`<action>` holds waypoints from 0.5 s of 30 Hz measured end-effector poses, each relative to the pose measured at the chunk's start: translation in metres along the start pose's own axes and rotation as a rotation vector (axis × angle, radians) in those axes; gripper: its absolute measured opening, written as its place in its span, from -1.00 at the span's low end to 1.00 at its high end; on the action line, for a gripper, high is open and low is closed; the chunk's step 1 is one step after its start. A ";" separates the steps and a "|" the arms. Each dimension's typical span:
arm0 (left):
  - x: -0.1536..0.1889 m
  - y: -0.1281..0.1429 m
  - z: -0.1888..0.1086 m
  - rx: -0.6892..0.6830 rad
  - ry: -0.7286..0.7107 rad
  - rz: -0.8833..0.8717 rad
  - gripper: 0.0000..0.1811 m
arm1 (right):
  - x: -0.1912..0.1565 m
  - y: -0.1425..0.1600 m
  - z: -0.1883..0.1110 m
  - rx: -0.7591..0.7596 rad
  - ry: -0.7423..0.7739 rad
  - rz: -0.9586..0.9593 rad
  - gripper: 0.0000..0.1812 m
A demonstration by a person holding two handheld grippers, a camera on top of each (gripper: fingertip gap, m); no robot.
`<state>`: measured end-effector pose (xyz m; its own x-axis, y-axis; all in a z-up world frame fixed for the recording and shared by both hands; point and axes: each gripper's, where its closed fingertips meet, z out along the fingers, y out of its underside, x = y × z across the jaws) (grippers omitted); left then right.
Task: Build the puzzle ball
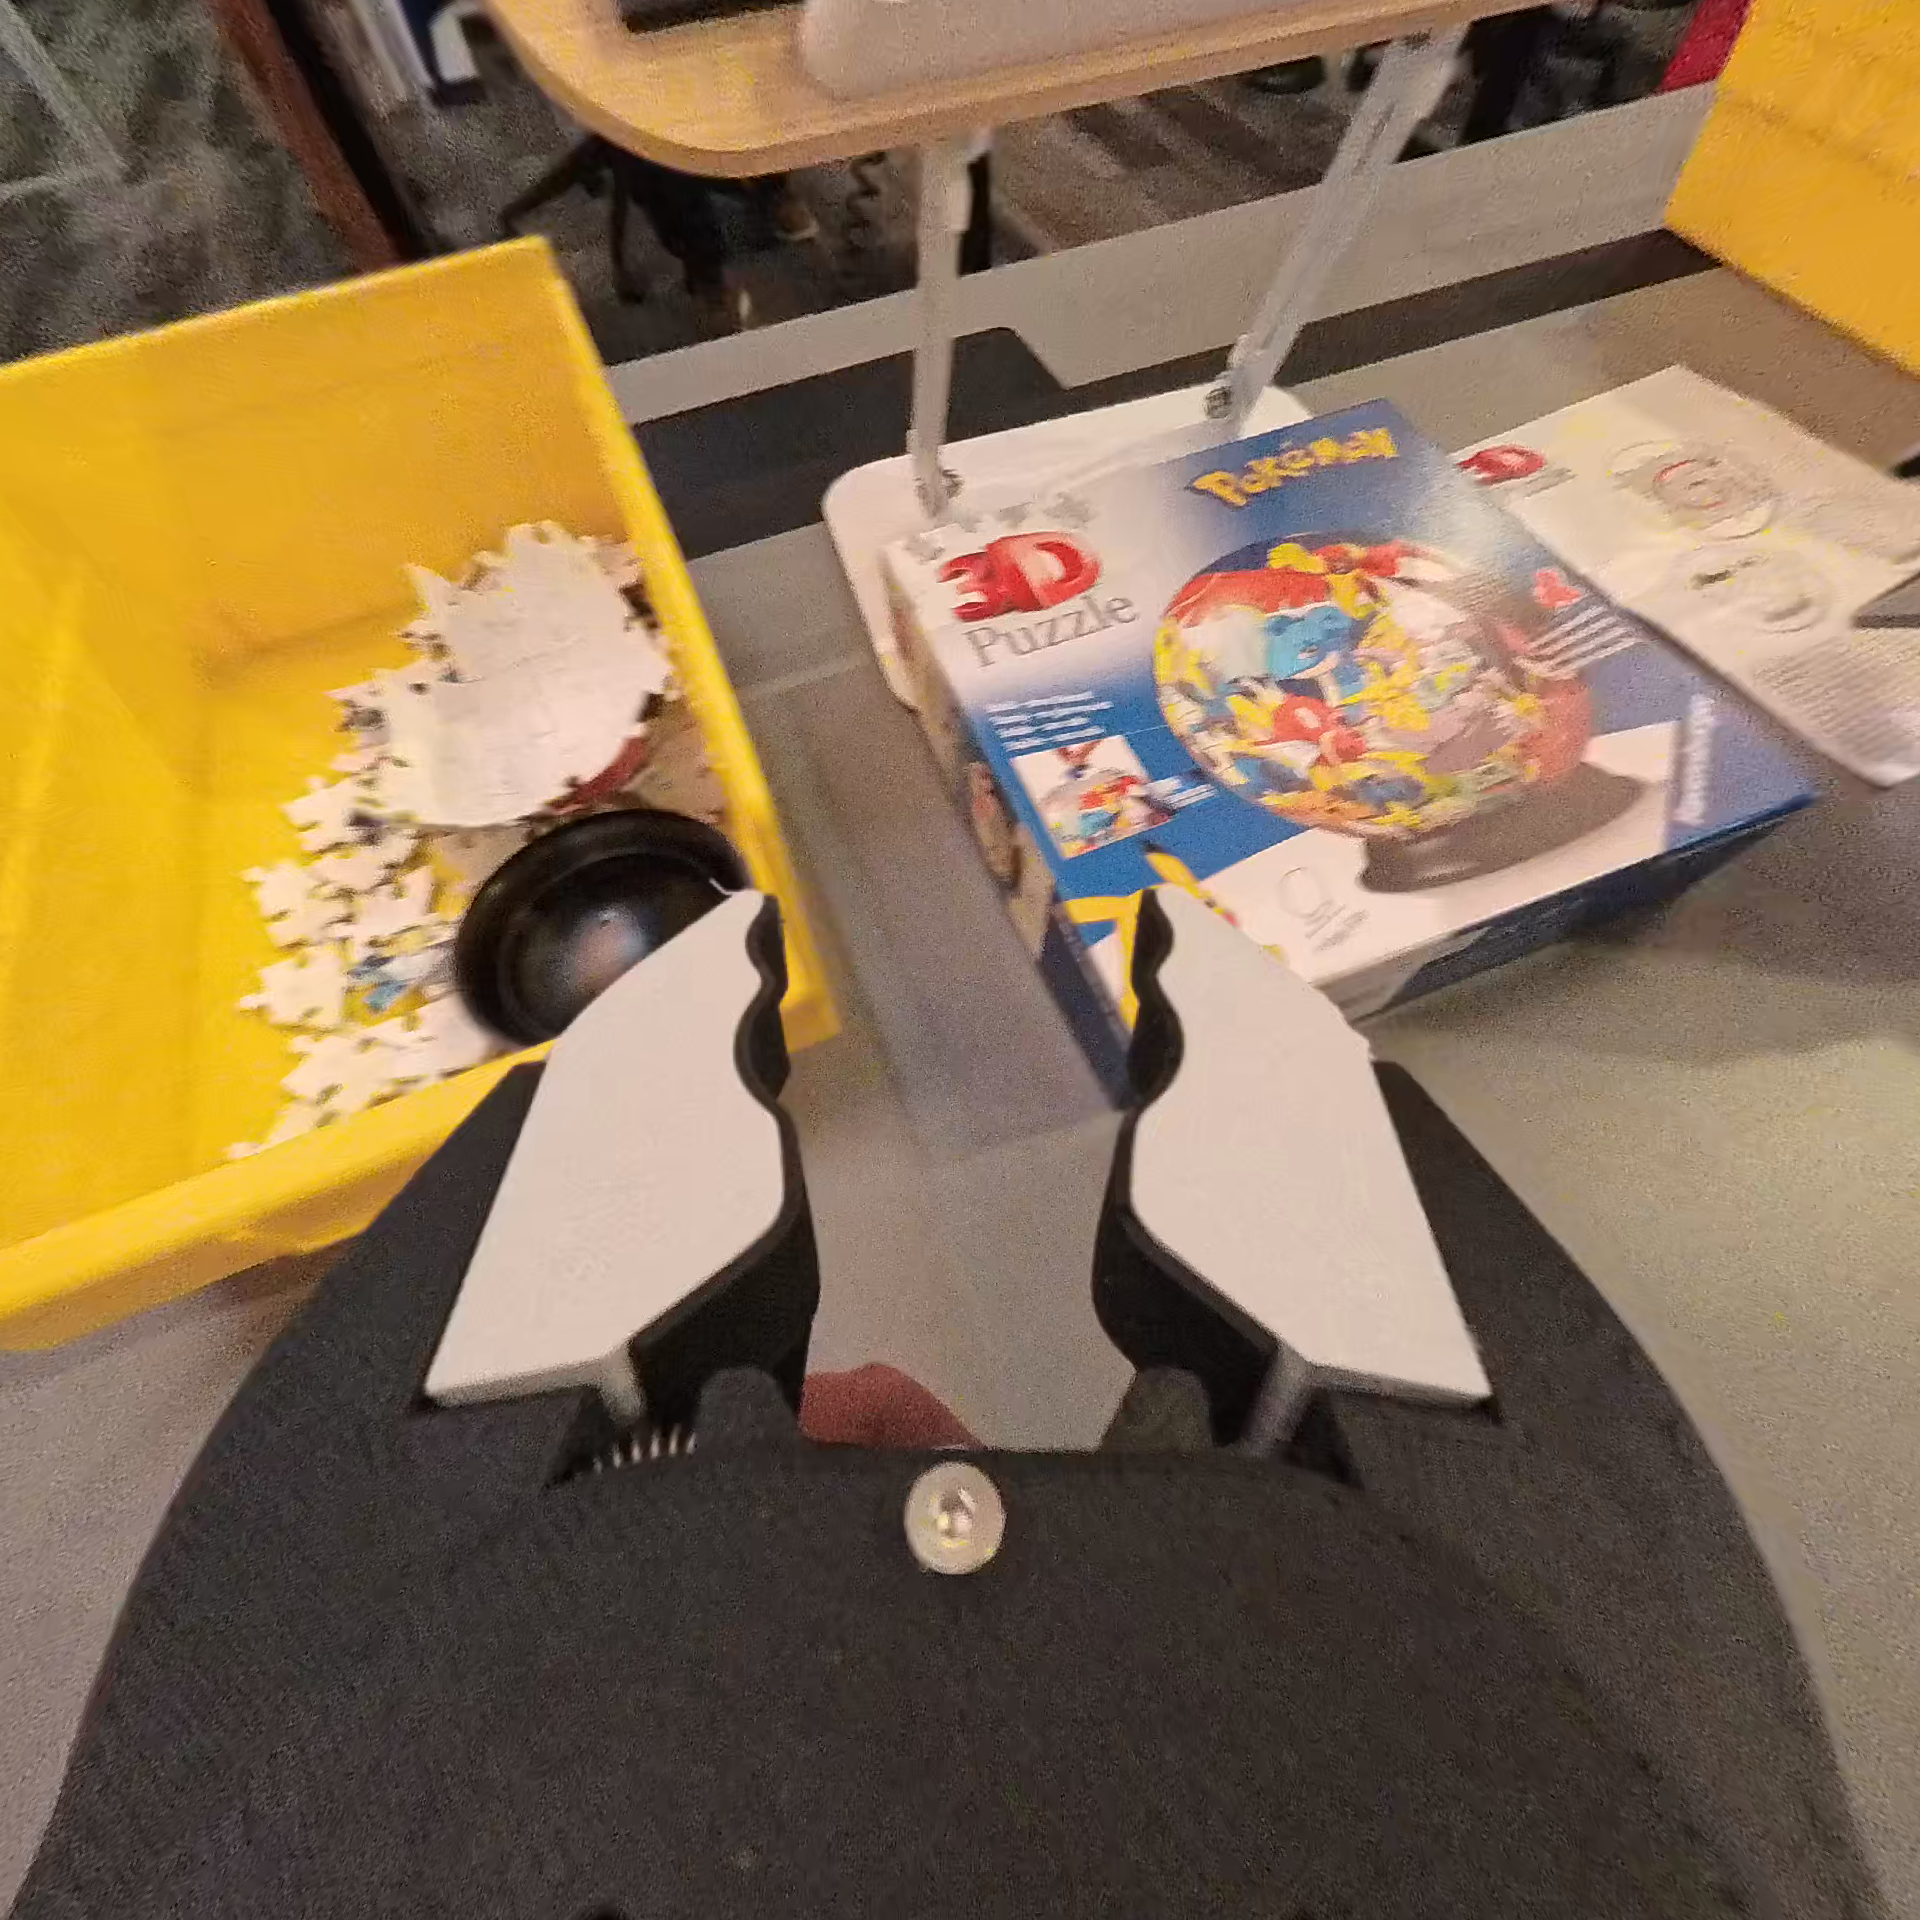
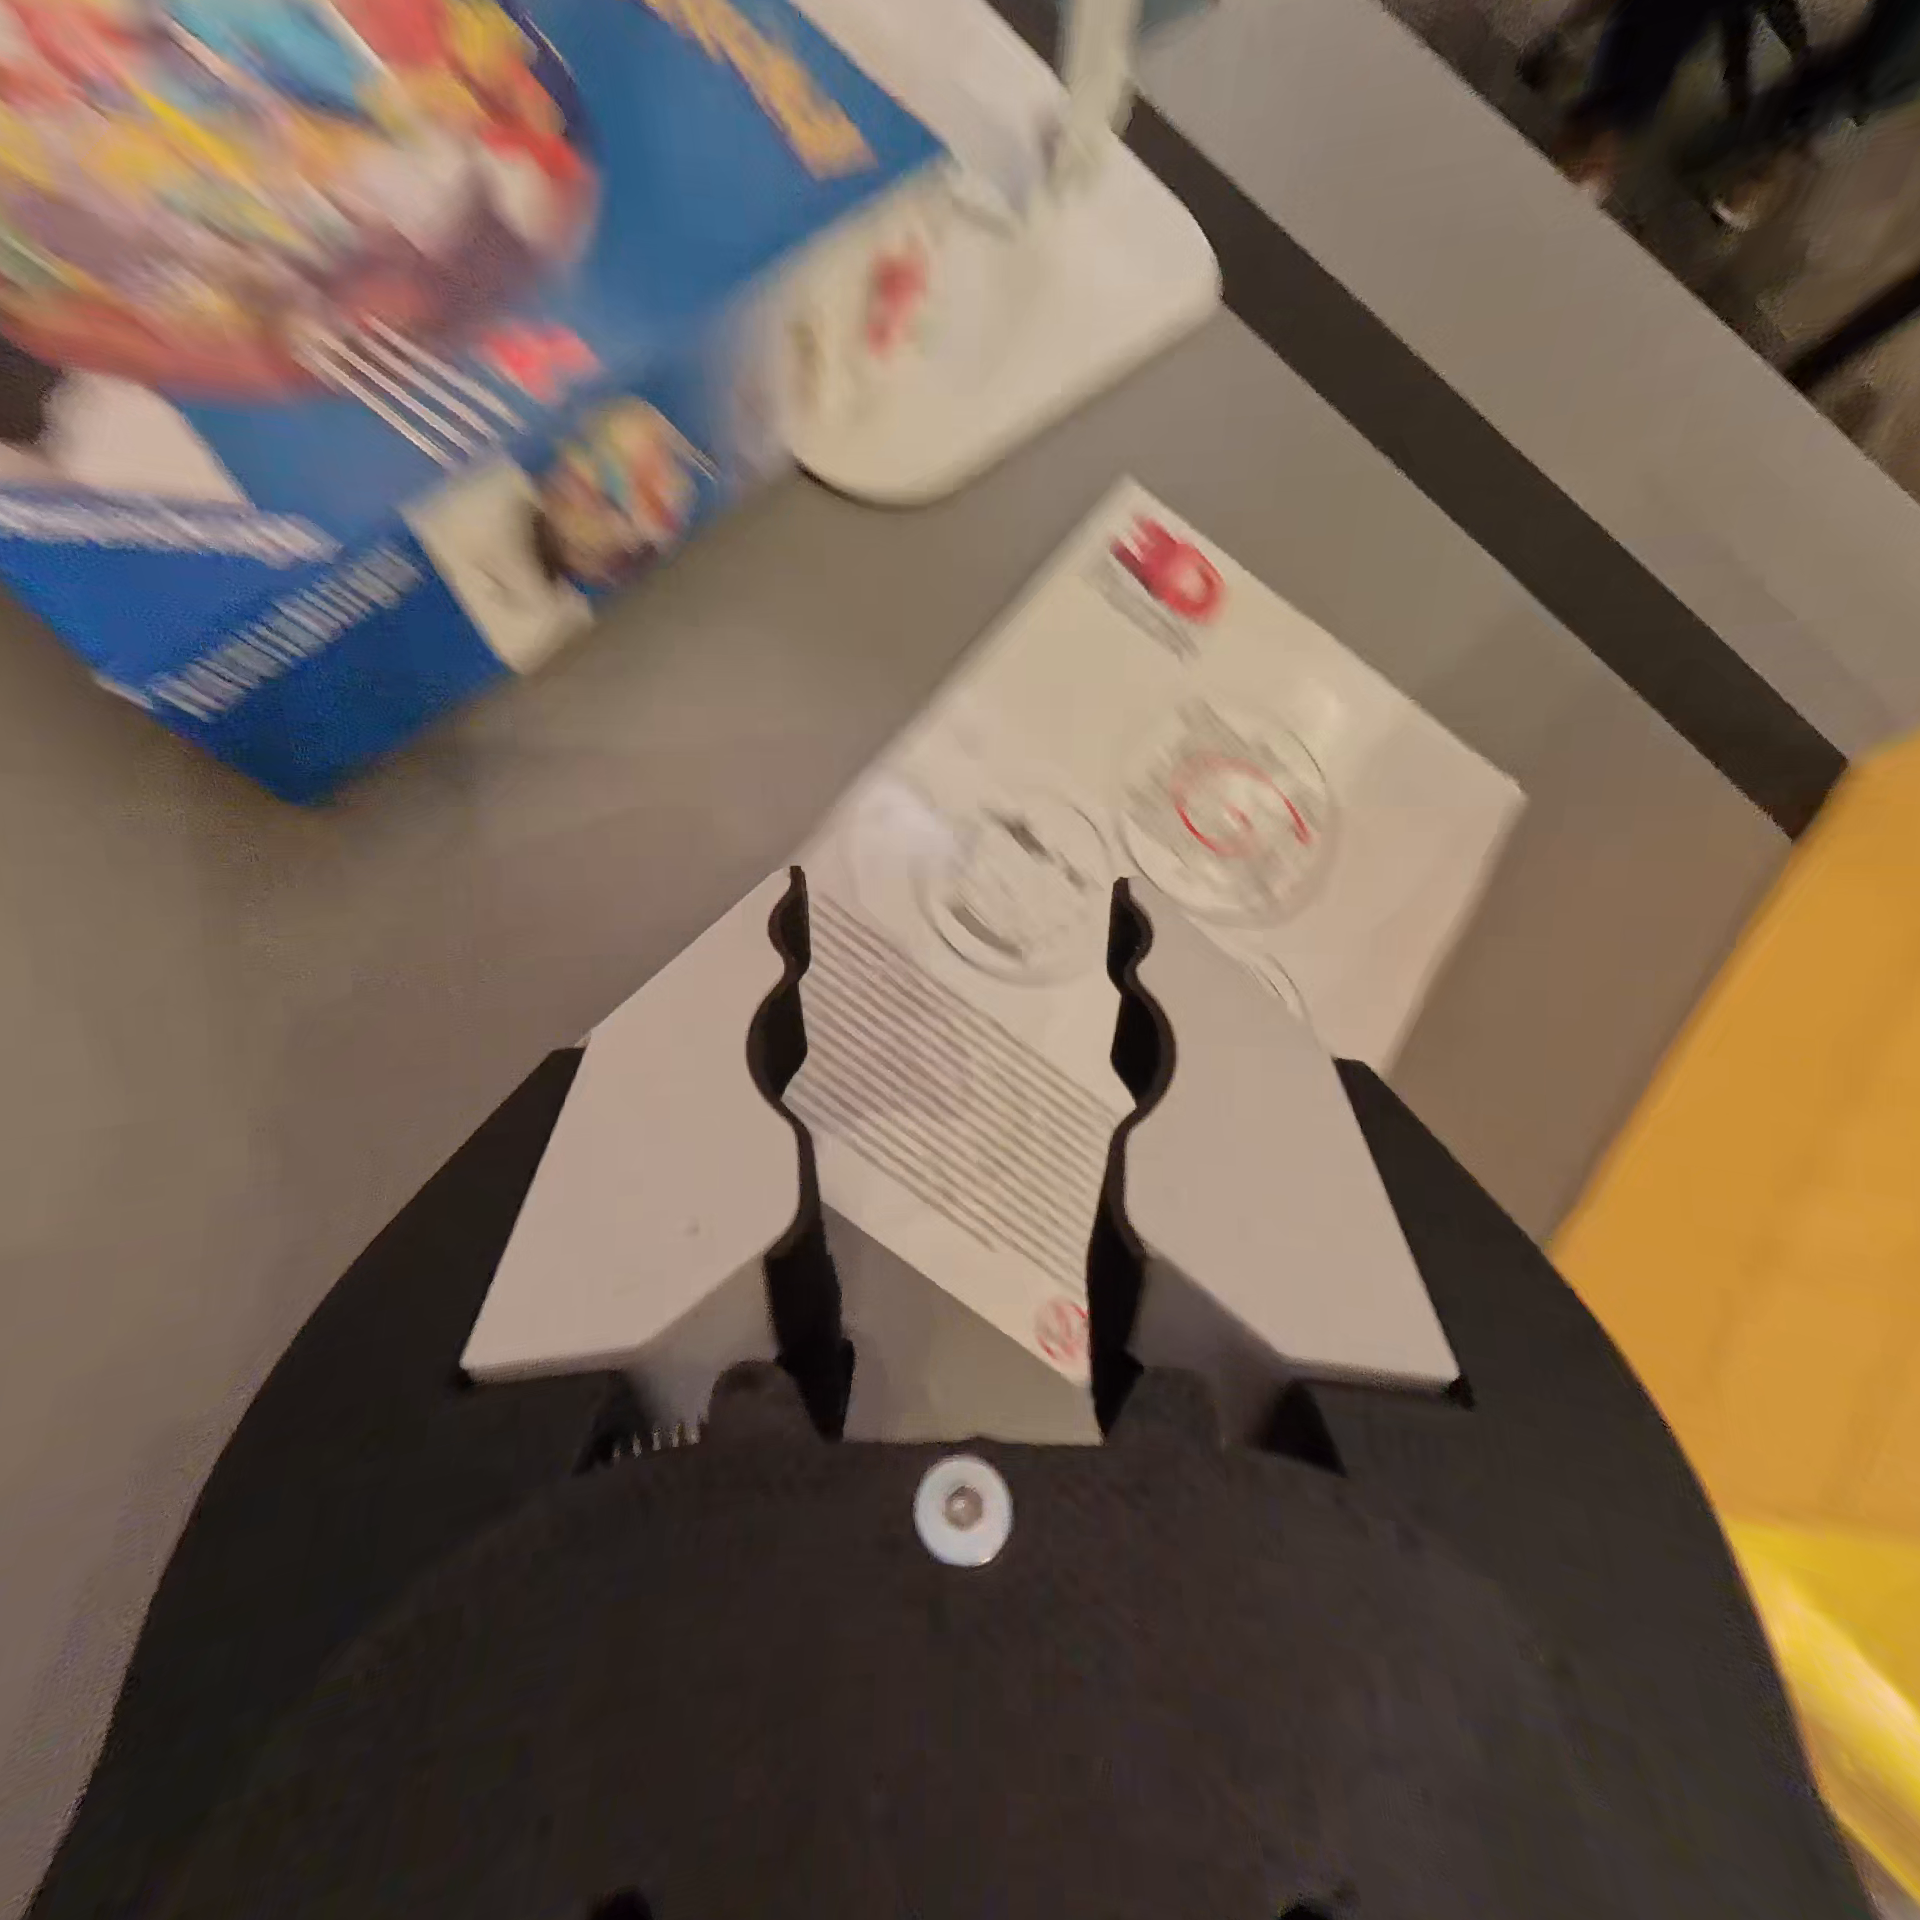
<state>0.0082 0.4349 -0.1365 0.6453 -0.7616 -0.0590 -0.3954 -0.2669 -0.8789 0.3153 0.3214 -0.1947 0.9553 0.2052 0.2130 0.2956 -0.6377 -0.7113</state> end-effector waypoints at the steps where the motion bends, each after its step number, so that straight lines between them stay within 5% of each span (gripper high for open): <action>1: -0.017 0.002 -0.007 0.002 -0.041 0.021 -0.31 | 0.013 0.016 0.000 -0.035 0.030 0.009 -0.38; 4: -0.077 0.016 -0.019 -0.055 -0.184 0.101 -0.31 | 0.032 0.052 0.001 -0.111 0.066 0.038 -0.44; 8: -0.129 0.026 -0.026 -0.084 -0.244 0.087 -0.32 | 0.028 0.057 0.002 -0.099 0.032 0.120 -0.61; 15: -0.119 0.055 -0.025 -0.159 -0.171 0.098 -0.31 | 0.007 0.061 -0.005 -0.096 0.064 0.191 -0.87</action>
<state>-0.1070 0.4964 -0.1662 0.6949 -0.6809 -0.2315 -0.5504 -0.2963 -0.7805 0.3402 0.2799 -0.2332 0.9917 0.0287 0.1250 0.1064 -0.7286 -0.6767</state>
